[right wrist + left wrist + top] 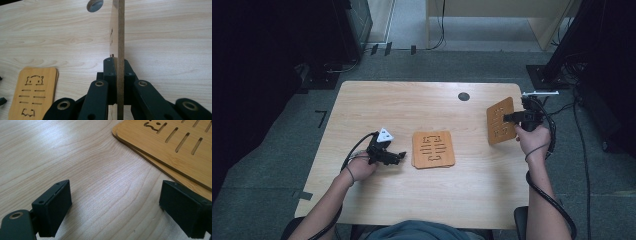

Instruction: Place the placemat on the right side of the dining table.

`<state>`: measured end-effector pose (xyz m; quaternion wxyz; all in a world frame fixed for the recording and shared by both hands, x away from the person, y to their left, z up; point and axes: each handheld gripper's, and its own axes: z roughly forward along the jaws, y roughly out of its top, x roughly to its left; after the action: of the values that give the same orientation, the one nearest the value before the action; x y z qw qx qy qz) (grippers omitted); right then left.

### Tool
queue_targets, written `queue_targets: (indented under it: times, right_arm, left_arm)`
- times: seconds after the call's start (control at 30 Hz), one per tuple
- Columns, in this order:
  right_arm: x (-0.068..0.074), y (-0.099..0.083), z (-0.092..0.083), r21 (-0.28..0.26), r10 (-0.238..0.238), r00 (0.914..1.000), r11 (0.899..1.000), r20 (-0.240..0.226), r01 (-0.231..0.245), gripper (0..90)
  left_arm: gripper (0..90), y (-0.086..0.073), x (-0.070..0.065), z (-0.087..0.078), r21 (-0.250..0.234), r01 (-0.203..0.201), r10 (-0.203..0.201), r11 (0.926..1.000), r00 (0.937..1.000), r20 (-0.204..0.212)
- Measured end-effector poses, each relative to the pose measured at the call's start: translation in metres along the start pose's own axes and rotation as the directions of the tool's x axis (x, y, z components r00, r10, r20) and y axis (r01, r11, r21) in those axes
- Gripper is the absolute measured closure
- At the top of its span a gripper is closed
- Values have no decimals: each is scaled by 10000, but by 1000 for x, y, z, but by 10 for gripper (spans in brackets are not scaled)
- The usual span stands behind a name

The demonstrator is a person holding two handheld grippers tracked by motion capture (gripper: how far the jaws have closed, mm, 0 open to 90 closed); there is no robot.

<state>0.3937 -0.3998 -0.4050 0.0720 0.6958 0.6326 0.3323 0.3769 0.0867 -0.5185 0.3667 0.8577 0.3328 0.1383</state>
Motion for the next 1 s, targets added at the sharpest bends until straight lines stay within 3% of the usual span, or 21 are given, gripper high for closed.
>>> queue_targets:
  times: [0.3,1.0]
  right_arm:
    - [2,0,3,56,-79,9999,10000,106,79,866]
    - [2,0,3,85,-395,9944,9992,985,389,819]
  left_arm:
    - [99,0,0,0,-8,4,-4,10000,10000,-3]
    - [99,0,0,0,-13,-2,2,10000,10000,-7]
